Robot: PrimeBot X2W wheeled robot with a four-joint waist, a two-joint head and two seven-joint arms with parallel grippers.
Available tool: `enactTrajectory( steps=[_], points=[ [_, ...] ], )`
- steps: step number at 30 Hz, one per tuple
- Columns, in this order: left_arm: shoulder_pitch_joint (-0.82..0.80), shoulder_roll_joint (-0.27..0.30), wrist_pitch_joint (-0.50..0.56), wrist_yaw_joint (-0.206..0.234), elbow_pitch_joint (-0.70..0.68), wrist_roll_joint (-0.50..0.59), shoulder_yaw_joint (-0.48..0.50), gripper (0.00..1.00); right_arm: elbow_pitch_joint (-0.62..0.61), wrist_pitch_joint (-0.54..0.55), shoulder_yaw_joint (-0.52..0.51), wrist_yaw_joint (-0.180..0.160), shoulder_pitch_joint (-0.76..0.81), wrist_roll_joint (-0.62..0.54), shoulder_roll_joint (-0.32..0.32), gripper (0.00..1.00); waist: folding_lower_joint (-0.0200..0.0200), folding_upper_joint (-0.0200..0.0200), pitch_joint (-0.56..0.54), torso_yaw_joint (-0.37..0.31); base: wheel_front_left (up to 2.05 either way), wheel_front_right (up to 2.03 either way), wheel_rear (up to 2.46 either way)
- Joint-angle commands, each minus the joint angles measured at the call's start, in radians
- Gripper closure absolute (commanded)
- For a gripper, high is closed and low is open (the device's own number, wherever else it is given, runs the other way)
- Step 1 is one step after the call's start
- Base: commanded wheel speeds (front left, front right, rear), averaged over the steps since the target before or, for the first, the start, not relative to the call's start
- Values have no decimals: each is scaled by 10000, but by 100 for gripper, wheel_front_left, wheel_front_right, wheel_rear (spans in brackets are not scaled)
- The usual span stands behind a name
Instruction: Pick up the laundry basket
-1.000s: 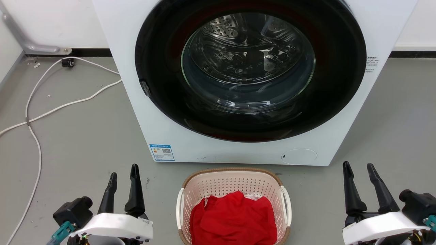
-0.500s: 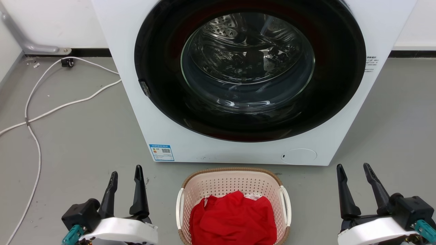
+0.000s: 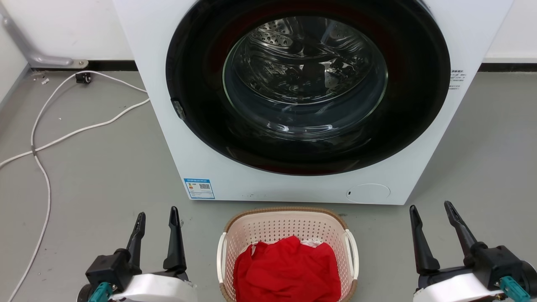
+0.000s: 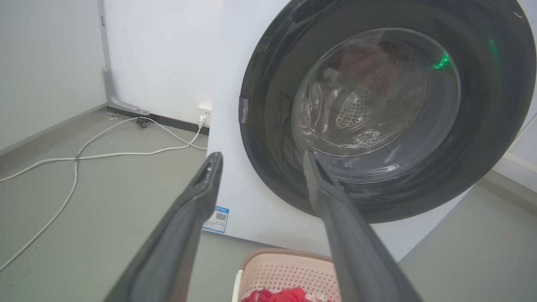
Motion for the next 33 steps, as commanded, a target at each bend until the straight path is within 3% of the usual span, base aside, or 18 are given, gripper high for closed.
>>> enactTrajectory(
  steps=[1,21,33],
  points=[
    [66,5,-90,71,-3,251,-15,0,-103,-103,20,-3,134,-296,26,0,-1,0,-4,-8,0,0,0],
    [330,0,-433,336,148,1598,-141,0,-24,-453,28,-3,366,-1700,37,0,-1,0,-52,-46,0,0,0],
    [417,0,-423,359,267,1550,-143,0,80,-449,3,-5,401,-1512,37,0,-1,0,-57,-58,0,0,0]
  ],
)
